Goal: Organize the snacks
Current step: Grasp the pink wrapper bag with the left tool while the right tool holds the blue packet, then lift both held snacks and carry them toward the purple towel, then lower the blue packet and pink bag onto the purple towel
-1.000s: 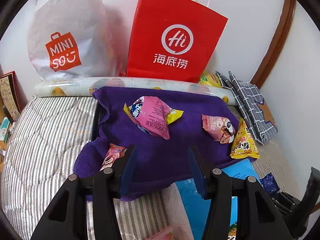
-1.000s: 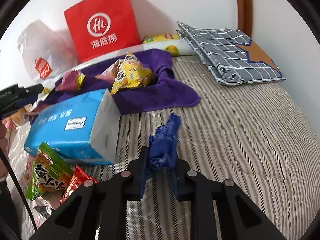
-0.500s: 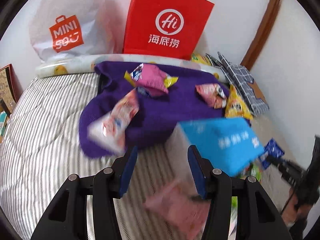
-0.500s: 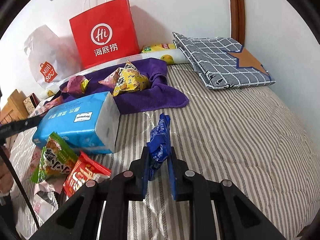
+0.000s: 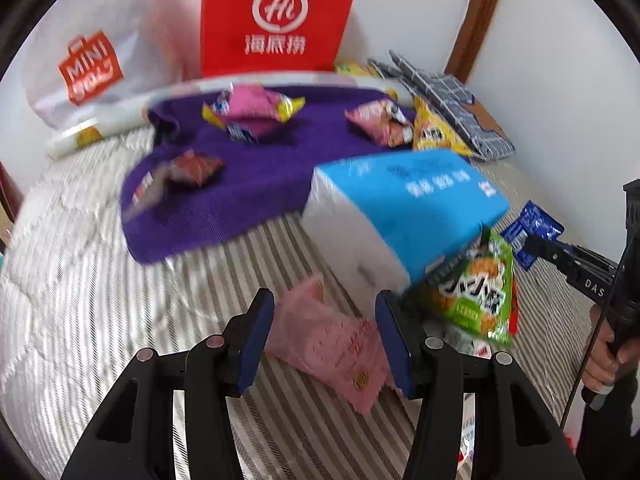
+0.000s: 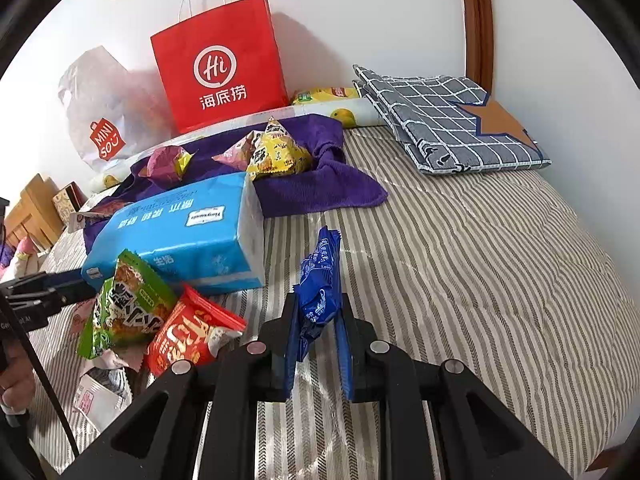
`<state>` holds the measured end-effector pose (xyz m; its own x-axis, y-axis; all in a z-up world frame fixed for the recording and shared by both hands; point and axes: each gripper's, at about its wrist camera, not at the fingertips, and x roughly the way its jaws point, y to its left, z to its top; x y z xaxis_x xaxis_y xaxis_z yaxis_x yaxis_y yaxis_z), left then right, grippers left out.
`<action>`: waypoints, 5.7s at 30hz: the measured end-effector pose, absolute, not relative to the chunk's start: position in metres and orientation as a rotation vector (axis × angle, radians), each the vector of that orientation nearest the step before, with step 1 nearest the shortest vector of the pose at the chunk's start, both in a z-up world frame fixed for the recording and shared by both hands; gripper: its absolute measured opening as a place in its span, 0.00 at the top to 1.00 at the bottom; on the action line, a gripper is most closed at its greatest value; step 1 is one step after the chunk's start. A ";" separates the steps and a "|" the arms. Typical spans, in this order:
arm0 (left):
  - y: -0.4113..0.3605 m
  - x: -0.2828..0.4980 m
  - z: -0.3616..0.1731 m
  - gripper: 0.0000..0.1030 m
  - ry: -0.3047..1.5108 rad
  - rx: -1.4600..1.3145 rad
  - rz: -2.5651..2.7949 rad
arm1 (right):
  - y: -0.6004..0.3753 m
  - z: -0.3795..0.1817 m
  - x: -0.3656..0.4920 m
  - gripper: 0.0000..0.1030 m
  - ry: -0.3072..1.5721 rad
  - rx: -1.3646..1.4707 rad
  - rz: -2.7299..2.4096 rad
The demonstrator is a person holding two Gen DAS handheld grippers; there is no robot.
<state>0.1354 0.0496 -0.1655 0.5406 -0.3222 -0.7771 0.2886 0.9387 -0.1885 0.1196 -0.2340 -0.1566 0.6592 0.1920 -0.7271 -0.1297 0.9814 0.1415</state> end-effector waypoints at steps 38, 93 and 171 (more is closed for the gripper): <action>0.043 0.105 -0.159 0.70 0.832 -0.024 -0.344 | -0.238 -0.144 0.113 0.84 0.816 0.072 0.186; 0.040 0.099 -0.120 0.70 0.745 -0.172 -0.416 | -0.207 -0.107 0.110 0.84 0.716 0.029 0.255; 0.088 0.248 -0.132 0.70 0.789 -0.233 -0.086 | -0.104 -0.117 0.262 0.83 0.753 -0.122 0.404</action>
<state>0.2478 0.0883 -0.1318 0.7030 -0.1628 -0.6923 -0.0106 0.9709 -0.2391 0.2620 -0.1038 -0.1171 0.6568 0.3124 -0.6863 -0.3989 0.9163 0.0354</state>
